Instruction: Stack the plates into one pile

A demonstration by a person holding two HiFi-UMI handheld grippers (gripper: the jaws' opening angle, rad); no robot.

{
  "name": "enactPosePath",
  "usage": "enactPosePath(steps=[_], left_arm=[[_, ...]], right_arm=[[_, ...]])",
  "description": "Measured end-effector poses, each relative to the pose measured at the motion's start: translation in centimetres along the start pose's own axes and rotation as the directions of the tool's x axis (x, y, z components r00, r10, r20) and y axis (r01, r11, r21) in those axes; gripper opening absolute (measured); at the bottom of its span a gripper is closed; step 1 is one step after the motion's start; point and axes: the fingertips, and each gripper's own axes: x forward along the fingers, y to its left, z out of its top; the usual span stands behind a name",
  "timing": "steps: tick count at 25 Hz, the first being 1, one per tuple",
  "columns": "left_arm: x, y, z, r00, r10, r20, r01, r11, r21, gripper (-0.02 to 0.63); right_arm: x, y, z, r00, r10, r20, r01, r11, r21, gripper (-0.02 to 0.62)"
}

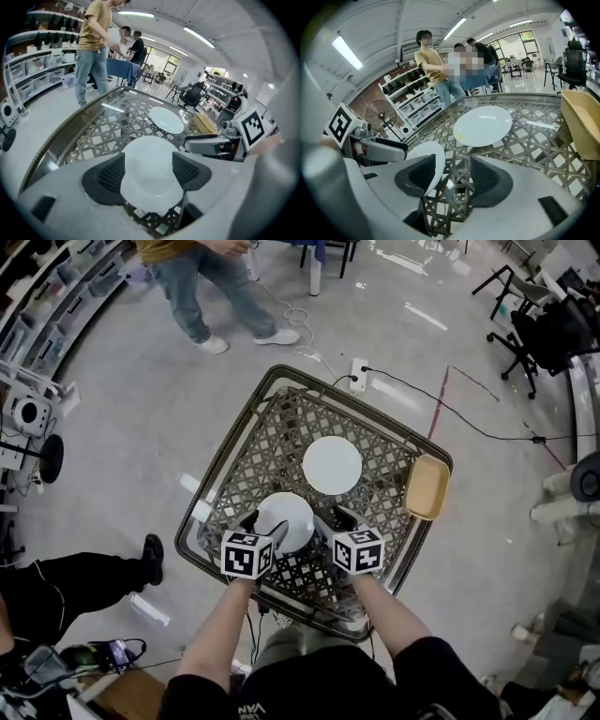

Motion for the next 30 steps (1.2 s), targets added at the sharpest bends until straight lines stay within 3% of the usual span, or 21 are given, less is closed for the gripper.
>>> enactPosePath(steps=[10, 21, 30], left_arm=[[4.9, -2.9, 6.2, 0.995, -0.101, -0.014, 0.102, 0.984, 0.146, 0.311], [11.9, -2.8, 9.7, 0.987, -0.135, -0.081, 0.145, 0.980, 0.134, 0.311], [13.6, -2.8, 10.4, 0.982, -0.147, -0.121, 0.163, 0.977, 0.136, 0.311]], right_arm=[[0.3, -5.2, 3.0, 0.995, -0.087, 0.054, 0.083, 0.994, 0.067, 0.216], [1.9, -11.3, 6.6, 0.979, -0.181, 0.094, 0.168, 0.977, 0.135, 0.219], [3.0, -11.4, 7.6, 0.984, -0.168, 0.064, 0.160, 0.980, 0.115, 0.219]])
